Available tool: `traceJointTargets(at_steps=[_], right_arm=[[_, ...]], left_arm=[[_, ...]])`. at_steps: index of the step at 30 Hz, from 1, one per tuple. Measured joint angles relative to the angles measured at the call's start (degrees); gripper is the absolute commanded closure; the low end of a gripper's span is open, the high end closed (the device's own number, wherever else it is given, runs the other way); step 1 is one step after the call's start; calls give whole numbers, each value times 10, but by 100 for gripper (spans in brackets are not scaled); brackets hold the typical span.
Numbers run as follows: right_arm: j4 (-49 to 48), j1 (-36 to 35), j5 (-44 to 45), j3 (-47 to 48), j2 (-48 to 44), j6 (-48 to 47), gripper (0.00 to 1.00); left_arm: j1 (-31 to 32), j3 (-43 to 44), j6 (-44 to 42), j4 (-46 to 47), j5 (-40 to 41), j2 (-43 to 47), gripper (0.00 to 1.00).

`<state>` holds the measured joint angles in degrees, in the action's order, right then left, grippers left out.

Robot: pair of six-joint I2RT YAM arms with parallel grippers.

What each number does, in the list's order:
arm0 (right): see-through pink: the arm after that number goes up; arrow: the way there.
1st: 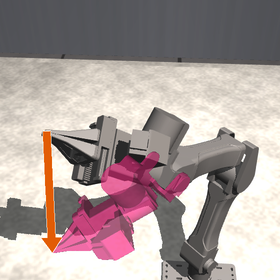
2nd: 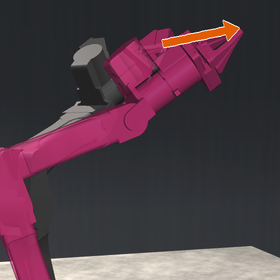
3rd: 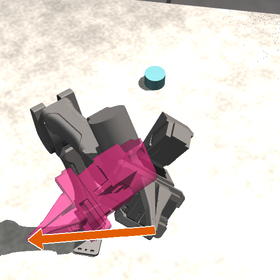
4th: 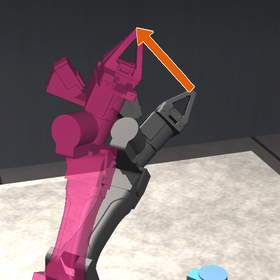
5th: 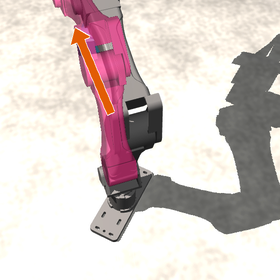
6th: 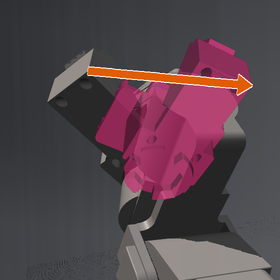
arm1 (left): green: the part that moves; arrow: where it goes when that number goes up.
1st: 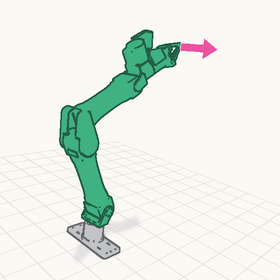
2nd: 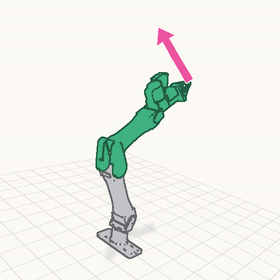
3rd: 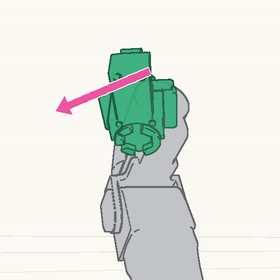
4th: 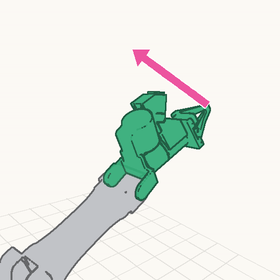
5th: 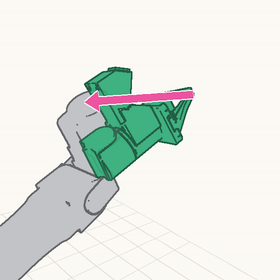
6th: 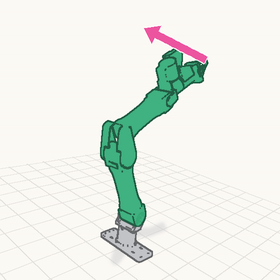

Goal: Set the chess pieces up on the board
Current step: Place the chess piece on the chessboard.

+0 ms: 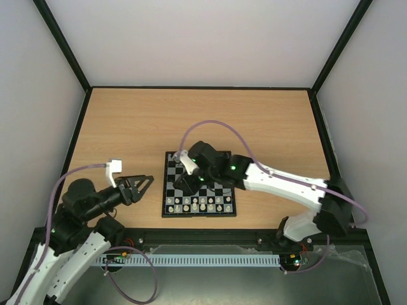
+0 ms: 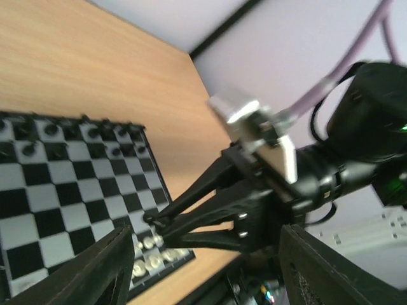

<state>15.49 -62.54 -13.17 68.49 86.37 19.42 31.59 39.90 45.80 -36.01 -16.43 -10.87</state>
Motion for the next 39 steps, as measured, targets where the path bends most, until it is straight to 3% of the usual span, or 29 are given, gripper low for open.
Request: traceJointTargets(at_steps=[8,16,24,29,39], right_arm=[[-4,0,-56,-93,-151,-11,87],[-5,0,-108,-110,-165,-25,87],[-7,-7,-149,-109,-134,-43,87],[-8,-15,-160,-108,-115,-52,87],[-9,-16,-167,-80,-102,-61,87]], left_arm=[[0,-79,-5,96,-182,-74,36],[0,-145,6,183,-307,-96,37],[0,-167,13,208,-352,-96,38],[0,-175,17,221,-363,-96,48],[0,-189,20,235,-376,-97,58]])
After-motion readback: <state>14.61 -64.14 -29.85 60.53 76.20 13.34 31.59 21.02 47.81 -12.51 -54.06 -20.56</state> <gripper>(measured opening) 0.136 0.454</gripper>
